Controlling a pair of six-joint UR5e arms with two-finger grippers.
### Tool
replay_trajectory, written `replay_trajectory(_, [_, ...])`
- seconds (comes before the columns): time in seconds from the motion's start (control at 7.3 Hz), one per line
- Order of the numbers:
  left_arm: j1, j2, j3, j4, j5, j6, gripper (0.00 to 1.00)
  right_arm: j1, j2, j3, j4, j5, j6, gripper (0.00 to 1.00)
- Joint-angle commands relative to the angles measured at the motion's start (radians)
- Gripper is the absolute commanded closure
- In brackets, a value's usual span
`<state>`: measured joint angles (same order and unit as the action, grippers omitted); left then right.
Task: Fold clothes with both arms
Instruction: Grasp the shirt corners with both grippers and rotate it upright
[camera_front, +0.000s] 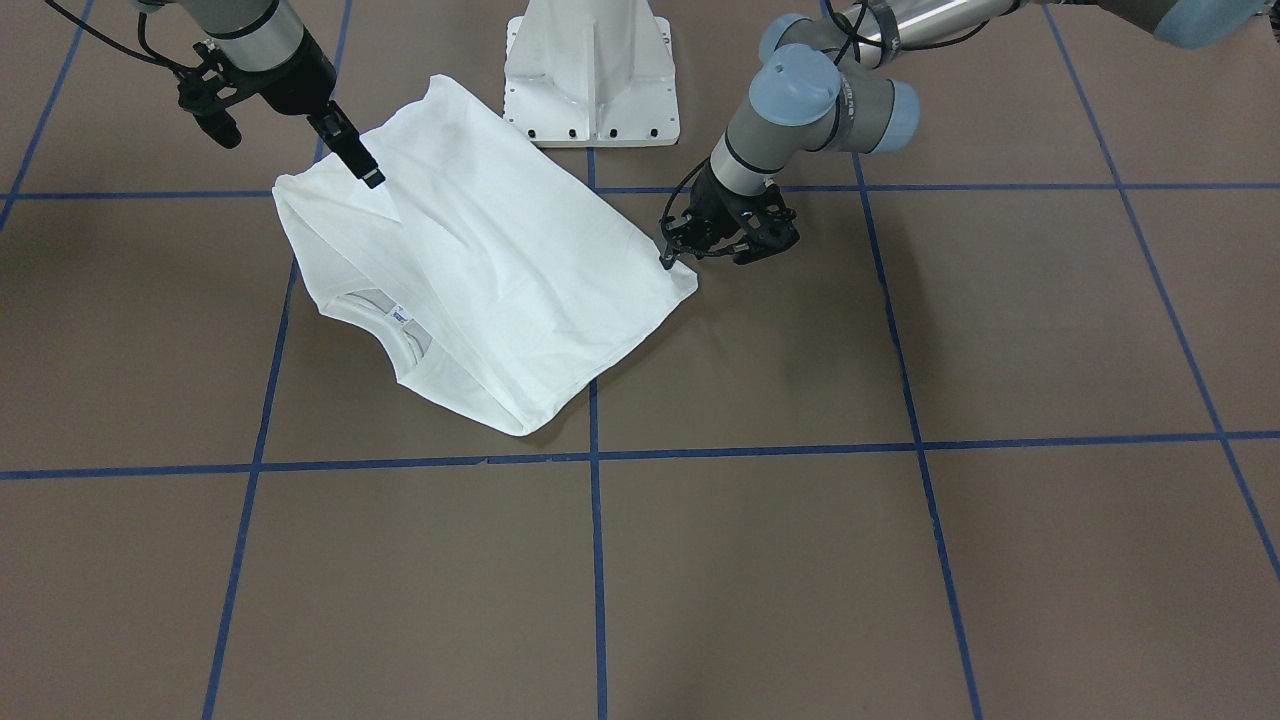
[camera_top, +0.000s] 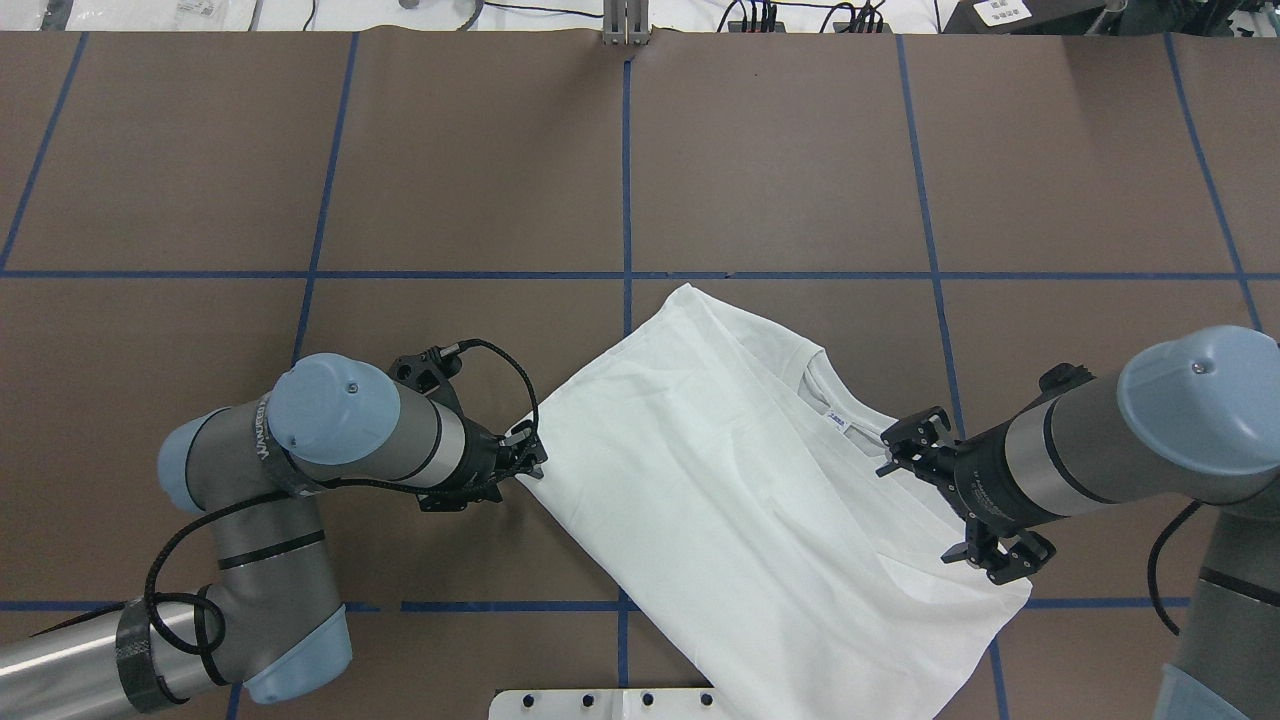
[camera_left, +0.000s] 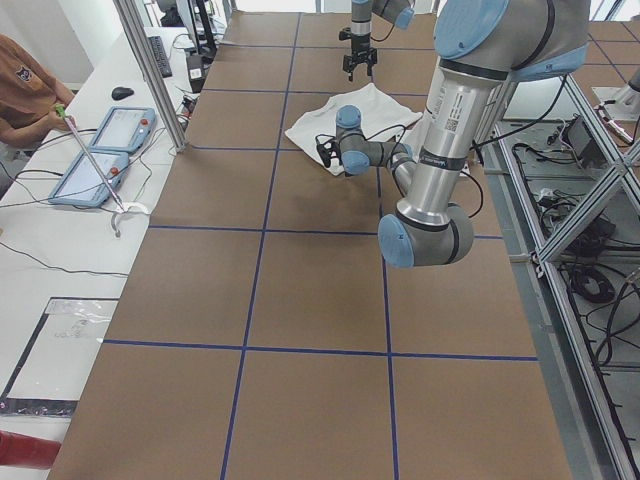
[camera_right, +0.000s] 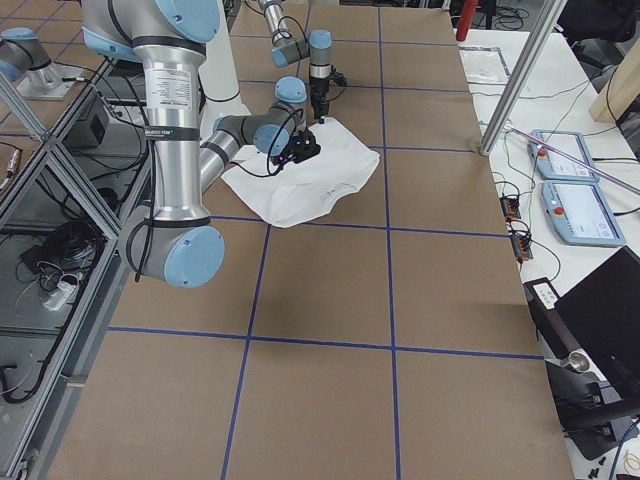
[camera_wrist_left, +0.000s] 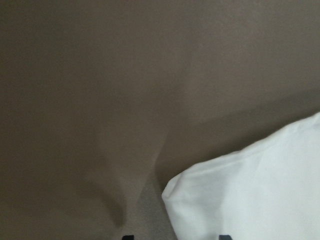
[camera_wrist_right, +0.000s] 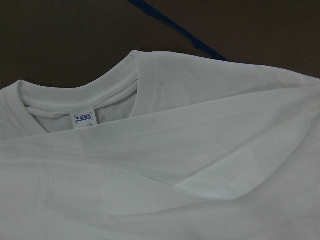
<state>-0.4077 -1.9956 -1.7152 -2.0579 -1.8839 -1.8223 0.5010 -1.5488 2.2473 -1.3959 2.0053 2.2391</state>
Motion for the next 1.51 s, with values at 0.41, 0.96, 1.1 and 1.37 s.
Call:
replay_trajectory(0.41, [-0.003,-0.014,-0.004,-0.005,0.08,0.014,1.0,0.007,0.0,-0.001,-0.002,0.0,-0.01,0.0])
replay_trajectory(0.96, [-0.164,-0.101,0.086,-0.016,0.131,0.242,1.0,0.011,0.01,-0.006,0.001,-0.011,-0.009,0.0])
replay_trajectory(1.1, [-0.199,-0.156,0.164,-0.049,0.131,0.25,1.0,0.028,0.03,-0.008,0.002,-0.011,-0.01,0.0])
replay_trajectory(1.37, [-0.276,-0.276,0.392,-0.213,0.131,0.248,1.0,0.045,0.041,-0.011,0.002,-0.013,-0.01,0.0])
